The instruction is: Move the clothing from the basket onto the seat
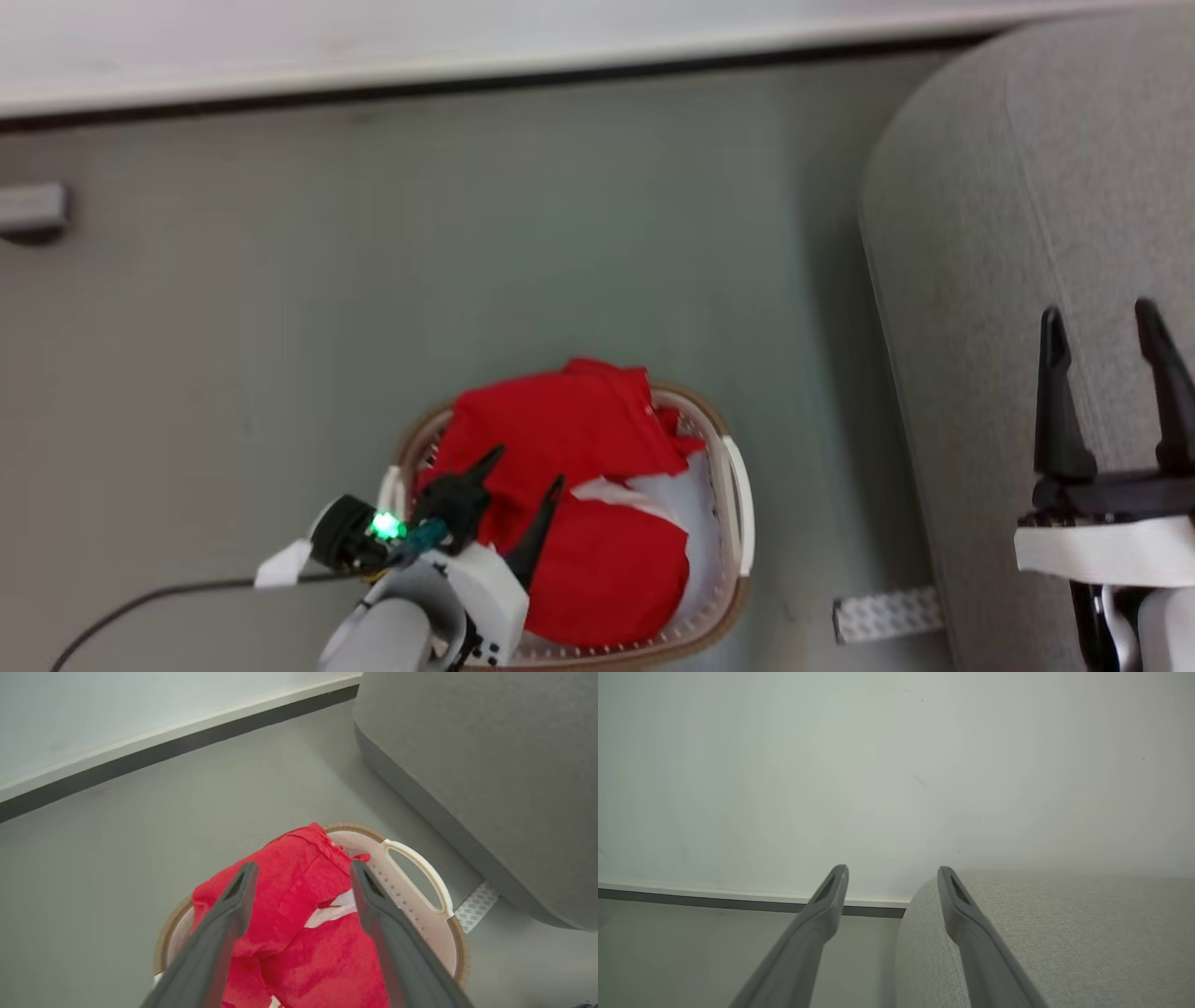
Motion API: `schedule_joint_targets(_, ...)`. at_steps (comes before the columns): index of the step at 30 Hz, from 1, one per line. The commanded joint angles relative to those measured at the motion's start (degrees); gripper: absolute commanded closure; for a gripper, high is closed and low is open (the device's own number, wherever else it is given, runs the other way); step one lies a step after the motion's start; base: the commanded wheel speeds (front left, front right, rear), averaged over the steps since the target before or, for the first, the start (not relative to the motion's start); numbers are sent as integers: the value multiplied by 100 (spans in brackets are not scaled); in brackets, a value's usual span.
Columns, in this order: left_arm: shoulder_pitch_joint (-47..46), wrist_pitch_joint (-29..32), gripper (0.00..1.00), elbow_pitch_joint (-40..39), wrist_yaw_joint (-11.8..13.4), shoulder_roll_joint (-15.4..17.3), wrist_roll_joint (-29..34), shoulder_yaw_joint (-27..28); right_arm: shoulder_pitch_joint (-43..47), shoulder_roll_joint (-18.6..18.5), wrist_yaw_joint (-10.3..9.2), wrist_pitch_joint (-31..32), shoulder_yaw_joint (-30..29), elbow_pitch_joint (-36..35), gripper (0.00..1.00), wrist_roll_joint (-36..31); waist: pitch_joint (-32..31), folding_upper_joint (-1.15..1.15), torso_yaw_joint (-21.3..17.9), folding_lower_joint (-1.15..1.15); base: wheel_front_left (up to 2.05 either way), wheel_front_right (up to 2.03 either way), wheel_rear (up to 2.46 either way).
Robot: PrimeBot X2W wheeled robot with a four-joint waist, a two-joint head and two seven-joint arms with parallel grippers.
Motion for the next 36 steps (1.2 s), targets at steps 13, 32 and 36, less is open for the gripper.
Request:
schedule_joint_targets(13, -1783, 451, 0, 2015, -42, 315, 100, -1101, -1019, -3, -14, -16, 69, -619, 0, 378, 2400, 0, -789, -1, 0, 0, 0)
schedule_joint_targets(32, -2603, 198, 100, 3221, -46, 347, -657, -1916, -1023, -5, -14, -16, -21, -776, 0, 625, 2834, 0, -860, -1, 0, 0, 0)
schedule_joint_targets(36, -2295, 65, 100, 3194, -46, 157, -926, -1997, -869, -6, -14, -16, -82, -598, 0, 633, 2281, 0, -730, -1, 0, 0, 0)
